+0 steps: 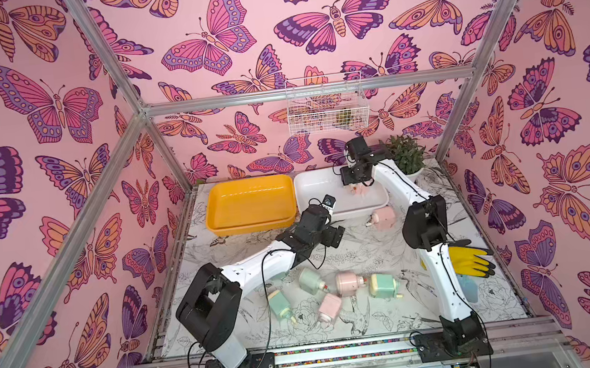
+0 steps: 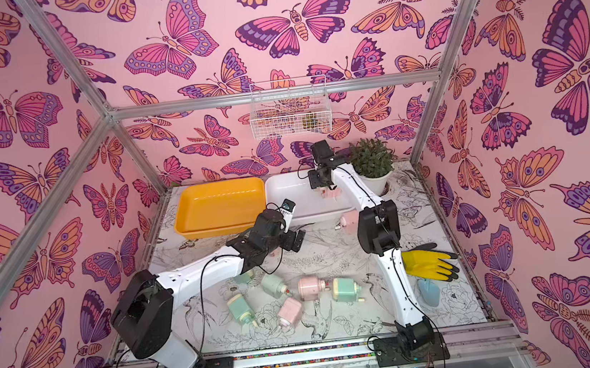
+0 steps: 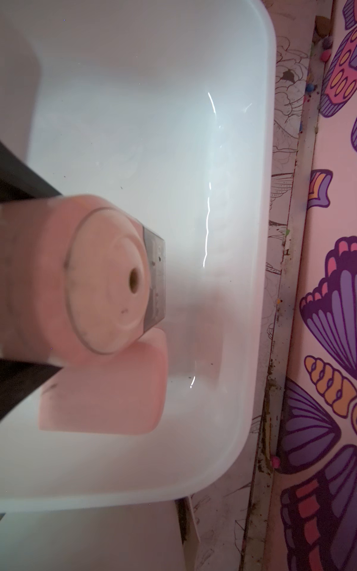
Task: Place the pencil sharpeners by color into the storage box
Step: Place the pencil sharpener in the storage box.
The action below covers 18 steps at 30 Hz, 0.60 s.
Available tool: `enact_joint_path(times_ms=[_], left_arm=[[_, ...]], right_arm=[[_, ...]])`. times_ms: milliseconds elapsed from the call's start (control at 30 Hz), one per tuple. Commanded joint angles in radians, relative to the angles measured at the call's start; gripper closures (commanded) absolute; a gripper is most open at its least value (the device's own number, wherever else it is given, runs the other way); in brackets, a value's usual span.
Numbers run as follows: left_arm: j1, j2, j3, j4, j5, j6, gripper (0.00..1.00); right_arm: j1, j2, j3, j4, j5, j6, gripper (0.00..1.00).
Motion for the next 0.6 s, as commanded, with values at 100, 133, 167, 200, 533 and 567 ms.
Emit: enact_joint_path(times_ms=[100, 133, 167, 200, 533, 567], left_arm=[[0.003, -0.01, -0.008, -0.015, -0.025, 0.01, 0.0], [0.003, -0.011, -0.008, -0.015, -0.027, 0.011, 0.0], [0.003, -0.011, -0.01, -0.016, -0.032, 0.01, 0.0], [0.003, -0.012, -0.008, -0.017, -0.037, 0.011, 0.0], [0.007, -0.01, -0.007, -0.018, -0.054, 0.008, 0.0], [0.007, -0.01, -0.007, -0.018, -0.055, 0.008, 0.0]], right_arm=[[-0.001, 0.047, 0.061, -0.004, -0.018, 0.046, 0.77], [-0.001, 0.054, 0.068, -0.009, -0.02, 0.047, 0.75], [-0.001, 0.06, 0.077, -0.013, -0.026, 0.048, 0.74], [-0.001, 0.066, 0.08, -0.014, -0.032, 0.046, 0.74], [0.005, 0.083, 0.08, 0.005, 0.012, 0.037, 0.59], [0.005, 0.085, 0.079, 0.005, 0.015, 0.036, 0.56]])
